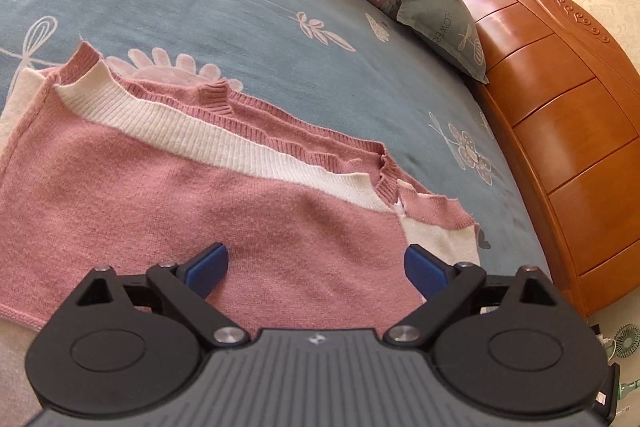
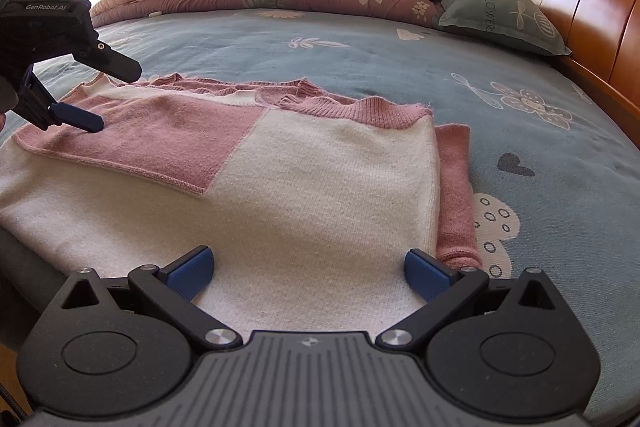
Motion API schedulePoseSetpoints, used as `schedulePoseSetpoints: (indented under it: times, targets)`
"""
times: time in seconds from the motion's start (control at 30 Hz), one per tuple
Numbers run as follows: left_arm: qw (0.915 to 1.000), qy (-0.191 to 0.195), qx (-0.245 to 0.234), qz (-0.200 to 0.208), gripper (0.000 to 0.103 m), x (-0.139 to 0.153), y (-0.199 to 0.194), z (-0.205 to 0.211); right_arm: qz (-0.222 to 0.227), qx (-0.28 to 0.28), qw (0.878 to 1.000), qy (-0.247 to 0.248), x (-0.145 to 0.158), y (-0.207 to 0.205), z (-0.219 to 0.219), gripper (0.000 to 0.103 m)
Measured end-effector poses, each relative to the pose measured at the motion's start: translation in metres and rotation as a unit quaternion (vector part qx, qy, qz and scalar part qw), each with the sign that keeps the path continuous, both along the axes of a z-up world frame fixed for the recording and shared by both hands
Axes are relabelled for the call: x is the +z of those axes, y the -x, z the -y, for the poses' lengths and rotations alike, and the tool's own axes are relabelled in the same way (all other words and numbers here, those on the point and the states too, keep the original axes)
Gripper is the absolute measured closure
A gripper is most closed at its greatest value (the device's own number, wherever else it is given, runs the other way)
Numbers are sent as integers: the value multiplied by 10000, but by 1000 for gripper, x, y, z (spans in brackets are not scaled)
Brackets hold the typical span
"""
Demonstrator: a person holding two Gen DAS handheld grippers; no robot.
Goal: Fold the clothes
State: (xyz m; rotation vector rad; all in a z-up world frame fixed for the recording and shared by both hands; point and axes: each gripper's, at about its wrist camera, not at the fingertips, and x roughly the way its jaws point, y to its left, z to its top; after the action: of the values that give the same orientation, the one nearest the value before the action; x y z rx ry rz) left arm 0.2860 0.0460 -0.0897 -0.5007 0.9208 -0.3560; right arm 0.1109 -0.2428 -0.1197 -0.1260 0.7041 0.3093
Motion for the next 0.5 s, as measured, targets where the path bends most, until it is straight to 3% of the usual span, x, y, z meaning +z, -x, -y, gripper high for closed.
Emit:
schedulePoseSetpoints:
  times: [0.13, 0.3, 0.37, 0.5]
  targets:
    - [9999, -9, -13, 124, 8, 12, 5, -6, -324, -141, 9978, -563, 17, -11, 7, 0]
    - [9997, -176, -9, -166, 8, -6, 6, -14, -416, -306, 9866, -1549, 40, -33, 3, 0]
    - [9999, -43, 2, -130, 7, -10, 8, -20, -469, -208, 9822, -1805, 47, -44, -8, 0]
    - [9999, 101, -40, -124, 7, -12, 8, -25, -954, 385, 9551, -2779, 48, -64, -29, 0]
